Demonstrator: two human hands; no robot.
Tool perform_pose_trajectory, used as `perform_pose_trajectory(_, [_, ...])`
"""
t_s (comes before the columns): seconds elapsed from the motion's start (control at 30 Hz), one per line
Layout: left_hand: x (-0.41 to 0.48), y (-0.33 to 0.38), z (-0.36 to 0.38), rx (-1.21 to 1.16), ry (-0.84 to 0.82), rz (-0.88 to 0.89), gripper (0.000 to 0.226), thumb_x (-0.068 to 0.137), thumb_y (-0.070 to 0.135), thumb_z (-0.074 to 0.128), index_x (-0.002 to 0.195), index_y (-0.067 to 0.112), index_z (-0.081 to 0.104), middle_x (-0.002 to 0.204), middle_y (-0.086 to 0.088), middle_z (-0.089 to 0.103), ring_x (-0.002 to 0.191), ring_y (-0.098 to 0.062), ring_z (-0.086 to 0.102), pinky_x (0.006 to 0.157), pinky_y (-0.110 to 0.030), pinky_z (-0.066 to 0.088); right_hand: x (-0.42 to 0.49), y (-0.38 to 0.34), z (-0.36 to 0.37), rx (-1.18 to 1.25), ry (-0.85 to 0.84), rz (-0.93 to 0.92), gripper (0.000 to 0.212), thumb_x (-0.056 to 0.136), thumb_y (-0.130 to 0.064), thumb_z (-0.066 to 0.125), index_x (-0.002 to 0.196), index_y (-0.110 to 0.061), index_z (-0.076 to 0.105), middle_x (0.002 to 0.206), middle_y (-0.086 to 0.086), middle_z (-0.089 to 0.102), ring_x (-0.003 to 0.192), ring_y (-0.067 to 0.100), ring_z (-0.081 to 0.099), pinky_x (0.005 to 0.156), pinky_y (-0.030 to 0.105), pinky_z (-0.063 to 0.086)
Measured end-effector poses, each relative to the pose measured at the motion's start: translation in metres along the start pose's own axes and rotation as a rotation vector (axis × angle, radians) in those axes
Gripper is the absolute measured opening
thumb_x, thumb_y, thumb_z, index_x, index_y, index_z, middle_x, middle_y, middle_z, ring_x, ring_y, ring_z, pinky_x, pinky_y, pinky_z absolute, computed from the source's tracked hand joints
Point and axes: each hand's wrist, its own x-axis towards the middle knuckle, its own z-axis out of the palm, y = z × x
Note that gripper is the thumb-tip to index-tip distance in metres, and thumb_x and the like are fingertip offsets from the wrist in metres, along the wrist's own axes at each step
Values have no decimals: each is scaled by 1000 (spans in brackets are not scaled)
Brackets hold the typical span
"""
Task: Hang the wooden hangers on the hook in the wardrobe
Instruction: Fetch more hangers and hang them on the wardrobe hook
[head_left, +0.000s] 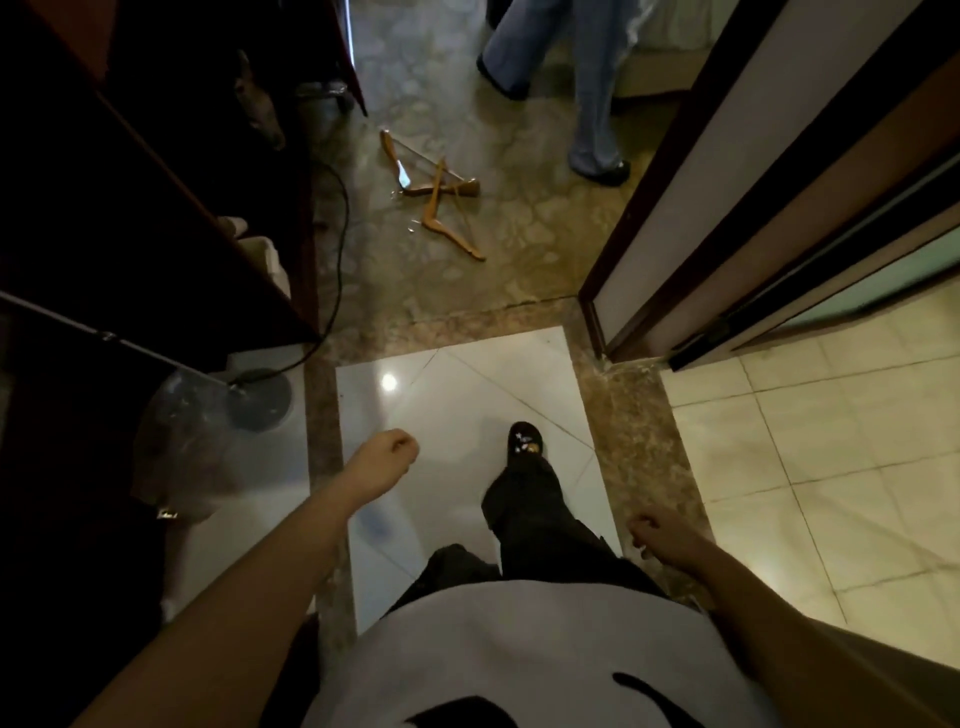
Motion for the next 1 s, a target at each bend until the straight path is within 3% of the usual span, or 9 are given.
perform_pose_trajectory(0.1, [36,32,-10,5,5,-8,23,94,20,46,102,4,61,97,-12,61,94,-27,60,89,-38,49,34,-23,-29,-40,4,2,33,94,-6,40,109,22,49,82,28,51,60,11,44,48,12,39])
perform_pose_trajectory(0.17, [57,45,-16,36,8,-33,22,94,20,46,99,4,61,98,-16,63,95,-31,61,89,-41,49,58,-51,-55,-51,6,-29,33,94,-7,41,110,20,51,100,38,55,59,9,44,42,6,37])
perform_pose_trajectory(0.37, [93,64,-32,-30,66,-219,16,92,14,48,78,14,55,92,-18,62,90,-34,60,87,-43,49,116,-181,-150,-118,-18,-230,23,95,-12,43,104,2,60,95,16,58,71,11,50,57,13,40])
perform_pose_trajectory(0.47, [105,79,-45,-192,128,-281,14,95,11,44,87,8,55,86,-12,57,85,-27,55,79,-36,48,143,-254,-185,-122,-75,-348,26,96,-15,43,114,-4,57,100,9,58,85,16,56,69,22,45])
perform_pose_trajectory(0.57, [122,82,-59,-275,194,-337,14,96,11,43,97,4,55,90,-12,56,87,-26,54,79,-32,45,167,-318,-208,-91,-95,-429,31,95,-16,45,120,0,55,102,12,61,86,18,57,74,29,50])
perform_pose_trajectory(0.7, [149,87,-81,-297,232,-397,13,96,8,43,96,1,54,90,-15,55,85,-25,53,66,-24,43,194,-382,-224,-78,-116,-463,29,96,-12,44,120,1,54,101,14,58,75,10,53,59,14,44])
perform_pose_trajectory(0.8, [179,95,-107,-267,200,-416,13,96,9,43,92,3,55,88,-14,57,79,-22,54,62,-22,42,219,-408,-231,-77,-126,-423,28,96,-11,43,118,1,55,94,10,58,77,13,54,58,15,43])
perform_pose_trajectory(0.9, [222,108,-144,-264,167,-414,15,95,7,44,86,2,54,88,-16,56,82,-25,52,69,-27,43,246,-421,-234,-106,-102,-360,24,95,-12,44,107,2,60,87,9,59,76,15,54,58,17,43])
perform_pose_trajectory(1.0, [269,132,-194,-214,119,-365,19,94,9,45,77,8,53,88,-17,56,84,-26,53,77,-34,42,263,-426,-237,-98,-88,-254,17,95,-12,44,99,-7,60,83,6,58,70,11,51,55,17,38])
